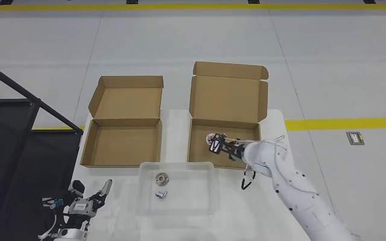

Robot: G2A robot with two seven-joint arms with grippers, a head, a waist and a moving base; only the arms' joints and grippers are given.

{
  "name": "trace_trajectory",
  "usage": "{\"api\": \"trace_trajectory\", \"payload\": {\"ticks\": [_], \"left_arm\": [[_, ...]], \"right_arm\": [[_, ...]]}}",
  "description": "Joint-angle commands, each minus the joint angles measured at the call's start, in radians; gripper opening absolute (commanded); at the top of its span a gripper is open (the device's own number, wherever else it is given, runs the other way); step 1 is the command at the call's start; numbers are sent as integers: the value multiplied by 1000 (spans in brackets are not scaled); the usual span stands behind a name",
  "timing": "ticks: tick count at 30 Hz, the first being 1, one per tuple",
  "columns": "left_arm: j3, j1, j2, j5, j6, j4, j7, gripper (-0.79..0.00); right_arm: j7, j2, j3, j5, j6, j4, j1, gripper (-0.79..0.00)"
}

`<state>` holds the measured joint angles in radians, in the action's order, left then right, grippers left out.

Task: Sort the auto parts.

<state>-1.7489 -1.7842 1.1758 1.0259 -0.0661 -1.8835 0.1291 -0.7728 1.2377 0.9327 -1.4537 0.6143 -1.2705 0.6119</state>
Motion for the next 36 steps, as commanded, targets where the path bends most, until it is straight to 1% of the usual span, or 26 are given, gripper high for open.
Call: {"api": "trace_trajectory", "payload": {"ticks": [1,4,6,8,13,21,22,24,25,30,34,36], "left_arm": [[0,0,0,0,0,0,0,0],[0,0,0,0,0,0,0,0],[0,0,0,0,0,0,0,0],[0,0,0,0,0,0,0,0],[0,0,0,0,0,0,0,0],[0,0,0,0,0,0,0,0],[0,0,0,0,0,0,0,0],[0,0,0,0,0,0,0,0],[0,0,0,0,0,0,0,0],[0,0,0,0,0,0,0,0],[0,0,0,0,0,0,0,0],[0,0,0,0,0,0,0,0]], "right_arm": [[-2,7,-11,3,-4,76,-23,-785],[3,19,-35,1,-17,161,-56,-785],[25,29,-48,-3,-44,206,-77,-785],[85,36,-51,-10,-101,246,-88,-785],[224,50,-59,-22,-179,365,-105,-785],[276,83,-101,-17,-179,480,-148,-785],[279,87,-104,-15,-182,490,-152,-708],[288,93,-109,-13,-185,509,-160,-683],[293,96,-111,-13,-185,518,-164,-646],[321,104,-113,-15,-186,551,-176,-622],[368,102,-101,-11,-174,562,-176,-597],[388,99,-94,-16,-169,566,-176,-597]]}}
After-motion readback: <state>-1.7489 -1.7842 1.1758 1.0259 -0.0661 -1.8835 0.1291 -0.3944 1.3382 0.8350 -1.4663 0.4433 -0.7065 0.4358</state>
